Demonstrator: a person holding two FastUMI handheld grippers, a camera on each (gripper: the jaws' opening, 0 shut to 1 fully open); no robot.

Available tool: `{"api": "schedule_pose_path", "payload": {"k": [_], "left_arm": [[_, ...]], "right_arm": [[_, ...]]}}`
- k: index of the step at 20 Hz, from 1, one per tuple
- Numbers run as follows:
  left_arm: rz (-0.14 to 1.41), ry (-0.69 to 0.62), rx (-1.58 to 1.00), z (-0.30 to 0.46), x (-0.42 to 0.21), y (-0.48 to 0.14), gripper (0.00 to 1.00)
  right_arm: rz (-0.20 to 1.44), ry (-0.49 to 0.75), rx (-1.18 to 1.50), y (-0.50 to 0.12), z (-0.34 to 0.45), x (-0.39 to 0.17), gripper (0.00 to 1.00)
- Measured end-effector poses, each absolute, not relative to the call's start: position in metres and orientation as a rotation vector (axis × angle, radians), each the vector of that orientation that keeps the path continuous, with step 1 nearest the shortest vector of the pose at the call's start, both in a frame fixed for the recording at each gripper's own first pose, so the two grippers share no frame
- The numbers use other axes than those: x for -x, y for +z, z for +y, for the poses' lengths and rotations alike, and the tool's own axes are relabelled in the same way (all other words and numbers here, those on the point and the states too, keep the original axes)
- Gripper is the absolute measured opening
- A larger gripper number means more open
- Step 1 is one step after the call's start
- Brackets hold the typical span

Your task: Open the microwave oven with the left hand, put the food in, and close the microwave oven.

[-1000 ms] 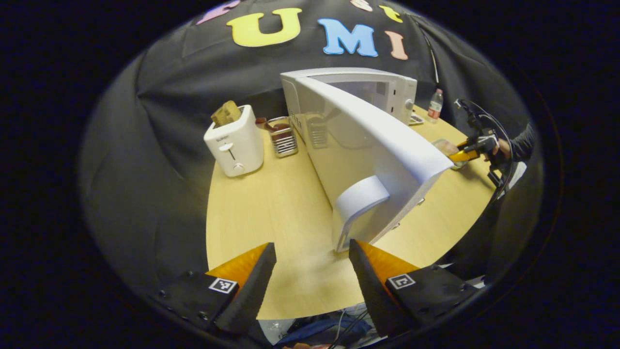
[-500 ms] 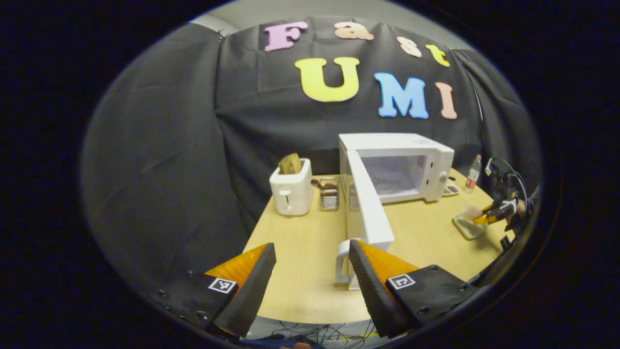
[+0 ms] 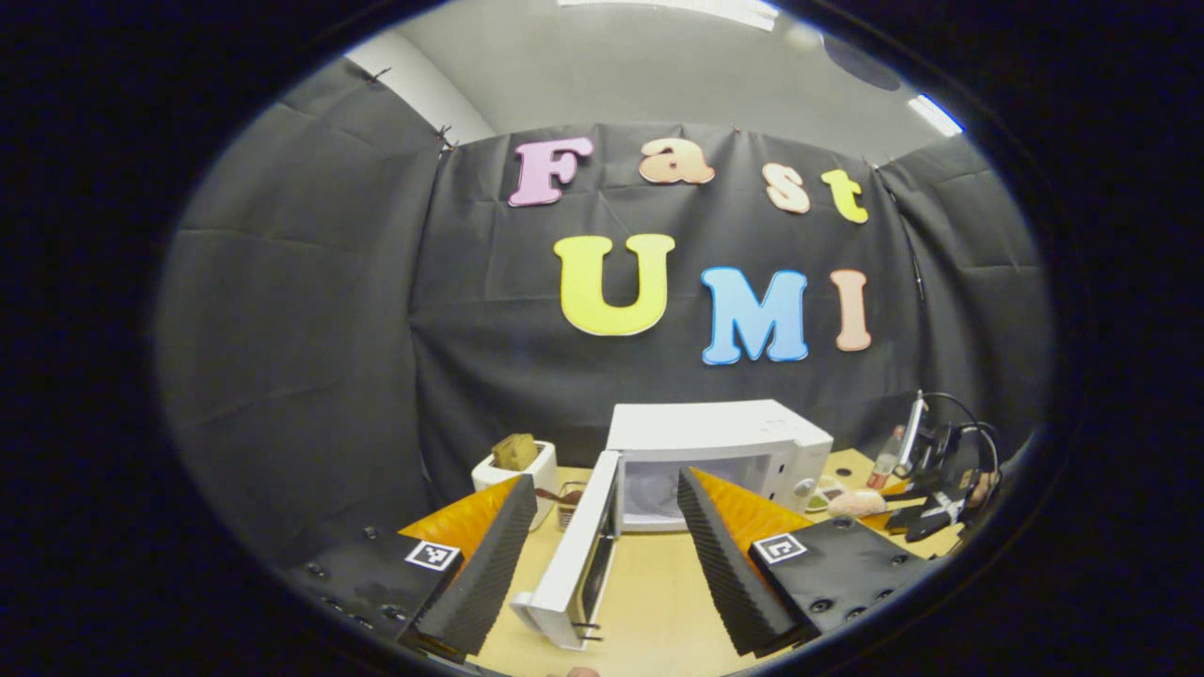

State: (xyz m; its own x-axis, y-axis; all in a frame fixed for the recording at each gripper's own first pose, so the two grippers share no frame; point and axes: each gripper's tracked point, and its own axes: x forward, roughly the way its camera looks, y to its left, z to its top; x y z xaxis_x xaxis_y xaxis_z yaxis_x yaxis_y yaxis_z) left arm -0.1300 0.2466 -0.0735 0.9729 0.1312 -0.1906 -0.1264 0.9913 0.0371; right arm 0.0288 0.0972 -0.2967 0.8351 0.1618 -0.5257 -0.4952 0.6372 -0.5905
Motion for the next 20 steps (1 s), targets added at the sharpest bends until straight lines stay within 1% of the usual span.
{"api": "schedule_pose_path", "payload": {"k": [3,4,7,9,13,18,20], "left_arm": [[0.127,0.144,0.034,0.231,0.127,-0.044,1.00],[0.101,0.152,0.031,0.228,0.128,-0.032,0.96],[0.049,0.206,-0.014,0.232,0.136,-0.005,0.95],[0.035,0.221,-0.036,0.230,0.144,0.008,0.94],[0.065,0.266,-0.073,0.232,0.163,0.007,0.94],[0.089,0.335,-0.082,0.235,0.193,0.009,0.94],[0.108,0.385,-0.088,0.246,0.207,0.008,0.94]], "right_arm": [[0.289,0.446,0.937,-0.275,0.130,-0.038,0.40],[0.231,0.465,0.981,-0.268,0.144,-0.039,0.40],[0.079,0.495,1.110,-0.262,0.182,-0.060,0.40],[0.025,0.500,1.157,-0.266,0.207,-0.074,0.40],[-0.033,0.470,1.207,-0.277,0.242,-0.119,0.40],[-0.012,0.474,1.230,-0.303,0.263,-0.161,0.40],[0.003,0.463,1.238,-0.319,0.270,-0.185,0.40]]}}
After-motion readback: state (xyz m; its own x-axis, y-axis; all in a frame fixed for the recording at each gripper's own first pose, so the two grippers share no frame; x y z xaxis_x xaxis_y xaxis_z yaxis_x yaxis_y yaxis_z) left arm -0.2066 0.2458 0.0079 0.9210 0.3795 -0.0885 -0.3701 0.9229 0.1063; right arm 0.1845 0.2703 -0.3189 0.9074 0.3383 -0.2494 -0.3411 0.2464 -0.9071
